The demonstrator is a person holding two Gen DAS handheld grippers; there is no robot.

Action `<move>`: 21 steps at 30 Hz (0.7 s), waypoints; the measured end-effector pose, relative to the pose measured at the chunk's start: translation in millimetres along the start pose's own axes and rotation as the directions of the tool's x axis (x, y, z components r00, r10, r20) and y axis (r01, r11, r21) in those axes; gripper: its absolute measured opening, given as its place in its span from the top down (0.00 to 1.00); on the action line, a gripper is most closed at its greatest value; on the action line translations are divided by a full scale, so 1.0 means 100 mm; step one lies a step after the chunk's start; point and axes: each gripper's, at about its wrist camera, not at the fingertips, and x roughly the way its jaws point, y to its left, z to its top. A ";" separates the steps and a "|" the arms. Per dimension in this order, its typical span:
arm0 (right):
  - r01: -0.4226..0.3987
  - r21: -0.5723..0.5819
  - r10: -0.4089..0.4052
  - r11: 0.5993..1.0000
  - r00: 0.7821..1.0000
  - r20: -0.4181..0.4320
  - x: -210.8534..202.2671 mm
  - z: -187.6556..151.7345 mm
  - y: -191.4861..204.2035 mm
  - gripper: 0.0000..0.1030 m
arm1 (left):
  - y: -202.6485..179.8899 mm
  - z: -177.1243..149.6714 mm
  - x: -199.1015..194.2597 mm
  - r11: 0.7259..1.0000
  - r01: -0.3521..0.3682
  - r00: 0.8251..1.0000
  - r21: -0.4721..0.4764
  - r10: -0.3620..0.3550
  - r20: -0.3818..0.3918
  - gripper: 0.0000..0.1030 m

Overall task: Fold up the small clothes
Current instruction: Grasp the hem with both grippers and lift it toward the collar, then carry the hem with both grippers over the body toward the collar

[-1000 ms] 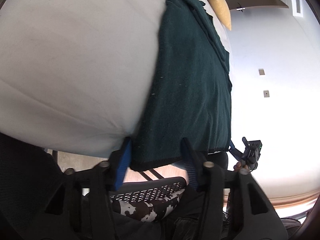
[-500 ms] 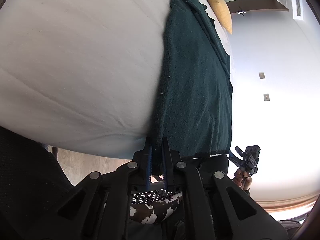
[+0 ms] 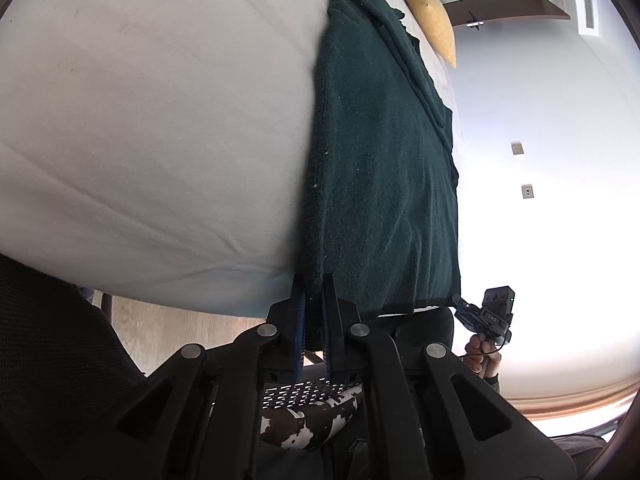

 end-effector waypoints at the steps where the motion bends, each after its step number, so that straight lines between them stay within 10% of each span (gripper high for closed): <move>1: -0.005 -0.007 0.005 1.000 1.000 0.009 -0.01 0.00 0.02 0.90 | 0.00 -0.01 0.00 1.000 0.006 1.000 -0.001 -0.006 0.004 0.95; 21: -0.158 -0.122 0.177 0.980 0.969 0.171 -0.27 0.36 0.67 0.91 | -0.35 0.17 -0.49 0.972 0.235 0.958 0.023 -0.235 0.166 0.95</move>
